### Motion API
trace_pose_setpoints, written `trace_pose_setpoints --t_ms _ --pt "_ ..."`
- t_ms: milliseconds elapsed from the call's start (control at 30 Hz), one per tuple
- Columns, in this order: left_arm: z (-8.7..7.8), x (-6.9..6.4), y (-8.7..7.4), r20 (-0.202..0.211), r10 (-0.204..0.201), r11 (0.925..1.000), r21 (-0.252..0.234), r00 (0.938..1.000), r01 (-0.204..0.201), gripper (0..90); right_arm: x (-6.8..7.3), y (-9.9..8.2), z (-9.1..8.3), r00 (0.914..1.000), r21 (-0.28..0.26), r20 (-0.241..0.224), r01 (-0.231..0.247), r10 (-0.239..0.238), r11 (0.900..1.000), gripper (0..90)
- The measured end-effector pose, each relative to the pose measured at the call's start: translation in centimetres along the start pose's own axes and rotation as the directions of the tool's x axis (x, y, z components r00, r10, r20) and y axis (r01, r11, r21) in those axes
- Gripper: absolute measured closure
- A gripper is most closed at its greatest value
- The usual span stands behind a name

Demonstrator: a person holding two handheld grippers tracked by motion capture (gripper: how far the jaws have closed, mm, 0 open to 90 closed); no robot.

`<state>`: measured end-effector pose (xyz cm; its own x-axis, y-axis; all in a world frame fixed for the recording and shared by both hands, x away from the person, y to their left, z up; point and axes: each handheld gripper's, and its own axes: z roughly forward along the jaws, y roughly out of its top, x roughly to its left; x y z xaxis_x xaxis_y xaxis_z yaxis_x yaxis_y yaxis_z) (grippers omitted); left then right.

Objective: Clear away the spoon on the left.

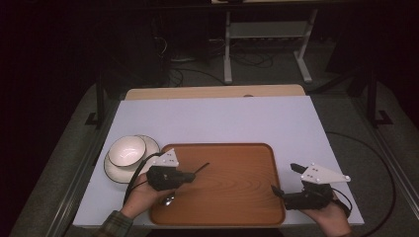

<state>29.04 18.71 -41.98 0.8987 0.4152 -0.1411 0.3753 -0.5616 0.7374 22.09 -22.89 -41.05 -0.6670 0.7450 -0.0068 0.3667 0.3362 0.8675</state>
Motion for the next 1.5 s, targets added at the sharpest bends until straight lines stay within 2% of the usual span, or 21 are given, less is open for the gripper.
trace_pose_setpoints --t_ms 167,533,733,900,1133,1167,1267,1333,1467,1500 --pt "1.1 0.1 -0.2 0.010 -0.003 0.9991 0.042 0.9999 0.003 86.6 0.0 0.0 0.0 1.0000 0.001 0.001 0.002 -0.002 1.0000 6.2" --pt "2.0 0.3 -0.6 0.005 -0.015 0.9948 0.101 0.9999 0.014 85.0 0.0 0.0 0.0 1.0000 0.002 0.001 0.002 -0.002 1.0000 6.3" --pt "2.0 0.4 -0.7 0.002 -0.022 0.9947 0.101 0.9998 0.022 83.7 0.0 0.0 0.0 1.0000 0.002 0.001 0.002 -0.002 1.0000 6.3" --pt "2.1 0.3 -0.7 -0.007 -0.014 0.9954 0.095 0.9999 0.014 78.9 0.0 0.0 0.0 1.0000 0.002 0.002 0.003 -0.003 1.0000 6.3" --pt "2.0 0.3 -0.7 -0.025 -0.009 0.9962 0.086 0.9997 0.012 68.5 0.1 0.0 0.0 1.0000 0.002 0.002 0.003 -0.003 1.0000 6.4" --pt "2.0 0.3 -0.7 -0.030 -0.012 0.9967 0.080 0.9995 0.014 62.8 0.1 0.0 0.0 1.0000 0.002 0.002 0.004 -0.004 1.0000 6.4" --pt "2.0 0.5 -0.8 -0.041 -0.015 0.9974 0.069 0.9990 0.018 55.9 0.0 0.0 0.0 1.0000 0.002 0.001 0.003 -0.003 1.0000 6.4" --pt "1.9 0.6 -0.8 -0.048 -0.023 0.9982 0.055 0.9986 0.025 53.0 0.0 0.0 -0.1 1.0000 0.000 0.001 0.002 -0.002 1.0000 6.4" --pt "1.4 0.9 -0.8 -0.074 -0.037 0.9993 0.006 0.9966 0.038 40.3 0.0 0.0 -0.1 1.0000 0.000 0.002 0.002 -0.002 1.0000 6.4" --pt "1.4 0.9 -0.8 -0.074 -0.037 0.9993 0.006 0.9966 0.038 39.0 0.0 0.0 -0.1 1.0000 -0.001 0.002 0.002 -0.002 1.0000 6.4"
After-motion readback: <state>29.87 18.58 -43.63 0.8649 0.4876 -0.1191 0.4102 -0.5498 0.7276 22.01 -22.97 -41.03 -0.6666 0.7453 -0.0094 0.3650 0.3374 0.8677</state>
